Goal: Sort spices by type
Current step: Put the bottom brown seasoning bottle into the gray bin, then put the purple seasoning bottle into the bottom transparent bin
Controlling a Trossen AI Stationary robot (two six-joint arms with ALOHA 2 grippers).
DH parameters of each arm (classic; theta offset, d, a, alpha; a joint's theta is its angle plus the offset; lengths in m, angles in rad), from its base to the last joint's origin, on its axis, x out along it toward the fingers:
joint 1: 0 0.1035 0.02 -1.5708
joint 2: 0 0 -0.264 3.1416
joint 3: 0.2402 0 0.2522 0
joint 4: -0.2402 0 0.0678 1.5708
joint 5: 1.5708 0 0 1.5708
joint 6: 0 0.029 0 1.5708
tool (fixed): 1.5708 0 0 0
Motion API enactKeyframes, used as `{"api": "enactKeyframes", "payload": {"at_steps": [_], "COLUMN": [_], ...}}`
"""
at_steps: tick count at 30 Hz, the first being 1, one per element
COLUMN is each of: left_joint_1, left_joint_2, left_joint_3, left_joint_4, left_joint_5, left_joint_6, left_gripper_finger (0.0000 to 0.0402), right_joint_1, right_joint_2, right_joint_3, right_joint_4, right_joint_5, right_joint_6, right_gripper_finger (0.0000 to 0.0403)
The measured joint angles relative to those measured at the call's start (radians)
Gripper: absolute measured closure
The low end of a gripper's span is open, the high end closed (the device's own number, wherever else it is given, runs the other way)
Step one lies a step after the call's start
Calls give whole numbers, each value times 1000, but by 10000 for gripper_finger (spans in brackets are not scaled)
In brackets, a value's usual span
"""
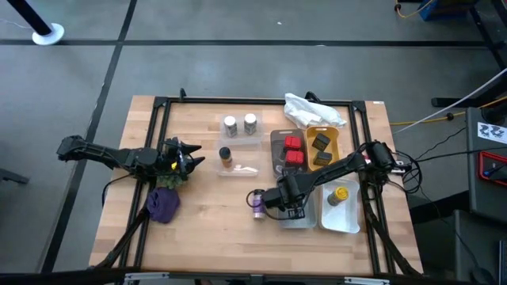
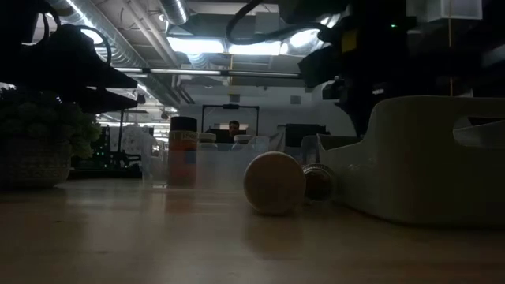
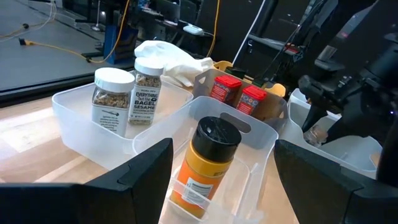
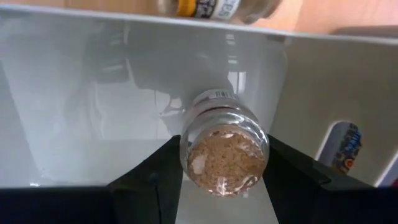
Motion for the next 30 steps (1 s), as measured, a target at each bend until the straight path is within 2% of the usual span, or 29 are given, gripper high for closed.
{"api": "enactKeyframes", "payload": {"at_steps": [4,16,24,30], "left_joint_1": [0,0,0,-1], "left_joint_2": [0,0,0,0], "left_joint_3": [0,0,0,8], "left_joint_4": [0,0,2,80], "left_joint_5": [0,0,0,0], "left_joint_6": [0,-1,3,10], "left_gripper_finger": [137,137,137,137], "right_joint_1": [1,2,2,2], "right_joint_2": [0,0,0,0], "right_joint_3": [0,0,0,26], "right_joint_4": [-2,-1,-8,-86], "right_joint_5": [-1,-1,-1,-1], "right_joint_6": [-1,3,3,27], "right_gripper_finger": [213,167,164,164]}}
